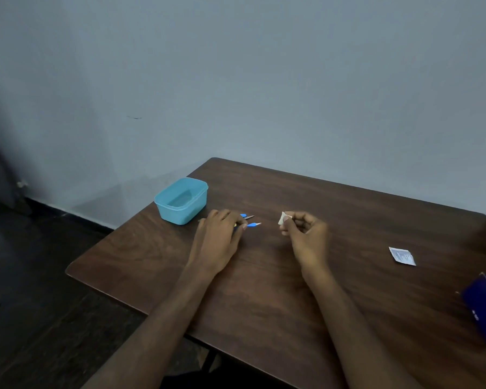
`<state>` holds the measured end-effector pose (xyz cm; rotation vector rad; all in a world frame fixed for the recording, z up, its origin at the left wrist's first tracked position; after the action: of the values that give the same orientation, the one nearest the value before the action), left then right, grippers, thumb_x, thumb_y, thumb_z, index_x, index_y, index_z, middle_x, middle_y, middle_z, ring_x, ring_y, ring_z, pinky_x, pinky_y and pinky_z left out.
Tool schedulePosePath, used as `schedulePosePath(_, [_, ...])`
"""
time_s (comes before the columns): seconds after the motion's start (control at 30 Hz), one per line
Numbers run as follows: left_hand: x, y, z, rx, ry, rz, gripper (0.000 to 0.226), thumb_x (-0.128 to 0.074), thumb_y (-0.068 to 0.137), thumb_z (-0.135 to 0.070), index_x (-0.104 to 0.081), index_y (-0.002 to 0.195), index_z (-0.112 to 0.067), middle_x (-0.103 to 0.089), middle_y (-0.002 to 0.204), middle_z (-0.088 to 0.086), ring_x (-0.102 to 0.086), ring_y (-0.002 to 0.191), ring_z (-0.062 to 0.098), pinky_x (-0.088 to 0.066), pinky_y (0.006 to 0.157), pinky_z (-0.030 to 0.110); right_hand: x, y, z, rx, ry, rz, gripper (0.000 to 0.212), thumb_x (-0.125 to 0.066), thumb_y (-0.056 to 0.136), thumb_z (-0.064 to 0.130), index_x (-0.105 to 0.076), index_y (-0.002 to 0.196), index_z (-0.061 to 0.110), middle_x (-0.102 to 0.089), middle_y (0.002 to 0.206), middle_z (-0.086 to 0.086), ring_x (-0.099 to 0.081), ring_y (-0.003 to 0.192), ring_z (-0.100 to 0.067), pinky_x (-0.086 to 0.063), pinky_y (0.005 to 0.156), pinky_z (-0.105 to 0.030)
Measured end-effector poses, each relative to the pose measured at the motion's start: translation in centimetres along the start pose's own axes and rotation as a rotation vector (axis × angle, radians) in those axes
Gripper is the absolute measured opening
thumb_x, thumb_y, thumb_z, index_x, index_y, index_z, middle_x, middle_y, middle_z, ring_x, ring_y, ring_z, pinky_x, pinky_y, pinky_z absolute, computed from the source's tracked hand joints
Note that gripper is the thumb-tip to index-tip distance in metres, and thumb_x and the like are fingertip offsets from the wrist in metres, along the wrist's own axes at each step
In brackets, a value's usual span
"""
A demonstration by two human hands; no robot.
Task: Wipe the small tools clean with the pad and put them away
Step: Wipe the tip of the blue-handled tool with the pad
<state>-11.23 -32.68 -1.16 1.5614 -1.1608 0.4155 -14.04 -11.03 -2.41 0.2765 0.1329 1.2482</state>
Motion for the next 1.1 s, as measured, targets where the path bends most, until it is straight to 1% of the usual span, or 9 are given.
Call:
schedulePosePath(0.1, [0.3, -0.2, -0.1, -0.03, -0.079, -0.058, 0.01, -0.065, 0.105, -0.034, -0.073, 0.108, -0.03, -0.074, 0.105, -0.015, -0.066, 0.097, 0.013, -0.053, 0.08, 0.039, 0.7, -0.1, 0.0, -0.033, 0.138, -0.023, 0.01, -0.076, 0.095, 0.007, -0.08, 0.094, 0.016, -0.08, 0.078, -0.002, -0.075, 0.072, -0.015, -0.065, 0.077, -0.035])
schedulePosePath(0.23, [-0.1, 0.9, -1.9, 0.114, -0.512, -0.074, 0.008, -0.079, 0.097, -0.025, -0.083, 0.103, -0.028, -0.079, 0.095, -0.022, -0.073, 0.092, -0.001, -0.055, 0.077, 0.016, 1.0, -0.1, 0.0, -0.071, 0.278, 0.03, 0.006, -0.079, 0.093, 0.005, -0.08, 0.097, 0.01, -0.081, 0.083, -0.008, -0.075, 0.078, -0.018, -0.062, 0.077, -0.032])
schedulePosePath(0.33, [-1.8, 2.7, -4.7, 0.121, -0.669, -0.026, 0.01, -0.083, 0.094, -0.022, -0.085, 0.103, -0.024, -0.081, 0.094, -0.018, -0.075, 0.089, -0.001, -0.056, 0.076, 0.015, 1.9, 0.7, -0.1, -0.071, 0.315, 0.115, 0.013, -0.079, 0.093, 0.009, -0.08, 0.105, 0.005, -0.082, 0.095, -0.014, -0.076, 0.087, -0.02, -0.061, 0.078, -0.028])
schedulePosePath(0.43, [-4.2, 4.7, -7.1, 0.09, -0.757, 0.024, 0.007, -0.084, 0.093, -0.02, -0.085, 0.1, -0.022, -0.082, 0.09, -0.015, -0.075, 0.084, -0.003, -0.053, 0.071, 0.013, 3.7, 2.1, -0.5, -0.085, 0.33, 0.099, 0.011, -0.08, 0.094, 0.017, -0.082, 0.102, 0.01, -0.081, 0.096, -0.015, -0.076, 0.088, -0.021, -0.059, 0.071, -0.027])
schedulePosePath(0.53, [-6.7, 6.7, -8.7, 0.03, -0.743, 0.091, 0.006, -0.084, 0.093, -0.022, -0.085, 0.099, -0.025, -0.081, 0.088, -0.017, -0.075, 0.082, -0.003, -0.053, 0.07, 0.012, 5.5, 3.9, -1.3, -0.056, 0.292, 0.009, 0.007, -0.081, 0.094, 0.017, -0.083, 0.093, 0.01, -0.08, 0.086, -0.009, -0.07, 0.076, -0.016, -0.058, 0.074, -0.031])
schedulePosePath(0.63, [-8.1, 8.1, -8.8, -0.023, -0.731, 0.127, 0.008, -0.083, 0.094, -0.028, -0.085, 0.101, -0.026, -0.08, 0.088, -0.018, -0.075, 0.081, -0.001, -0.056, 0.07, 0.017, 7.0, 5.5, -2.0, -0.061, 0.269, -0.05, 0.01, -0.083, 0.092, 0.017, -0.082, 0.094, 0.007, -0.076, 0.078, -0.007, -0.065, 0.07, -0.012, -0.057, 0.072, -0.03])
schedulePosePath(0.77, [-9.6, 8.4, -8.2, -0.038, -0.681, 0.172, 0.008, -0.079, 0.097, -0.027, -0.085, 0.103, -0.028, -0.079, 0.083, -0.016, -0.073, 0.072, -0.001, -0.057, 0.067, 0.019, 8.1, 6.6, -3.2, -0.114, 0.327, -0.131, 0.012, -0.081, 0.093, 0.014, -0.081, 0.099, 0.004, -0.075, 0.081, -0.005, -0.063, 0.069, -0.009, -0.056, 0.07, -0.026])
schedulePosePath(0.97, [-10.4, 8.6, -7.7, -0.028, -0.62, 0.218, 0.01, -0.08, 0.096, -0.027, -0.086, 0.105, -0.03, -0.08, 0.083, -0.019, -0.073, 0.073, -0.004, -0.058, 0.071, 0.017, 8.2, 7.2, -3.6, -0.123, 0.353, -0.217, 0.009, -0.081, 0.094, 0.014, -0.081, 0.097, 0.005, -0.075, 0.079, 0.002, -0.061, 0.065, -0.006, -0.056, 0.068, -0.023])
schedulePosePath(1.1, [-10.6, 8.7, -7.5, 0.011, -0.661, 0.223, 0.005, -0.081, 0.095, -0.024, -0.086, 0.097, -0.025, -0.079, 0.076, -0.013, -0.07, 0.065, -0.004, -0.054, 0.066, 0.015, 8.3, 7.2, -3.4, -0.154, 0.427, -0.209, 0.01, -0.083, 0.09, 0.008, -0.079, 0.1, 0.007, -0.08, 0.086, 0.003, -0.069, 0.073, -0.008, -0.06, 0.074, -0.024])
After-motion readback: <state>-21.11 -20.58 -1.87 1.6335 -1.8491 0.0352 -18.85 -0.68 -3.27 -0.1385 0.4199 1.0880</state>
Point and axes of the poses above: each hand's wrist, its own y-axis towards the middle knuckle, its own x-axis out of the back of the hand, z = x × y, the point moved 4 cm from there along y, towards the middle knuckle
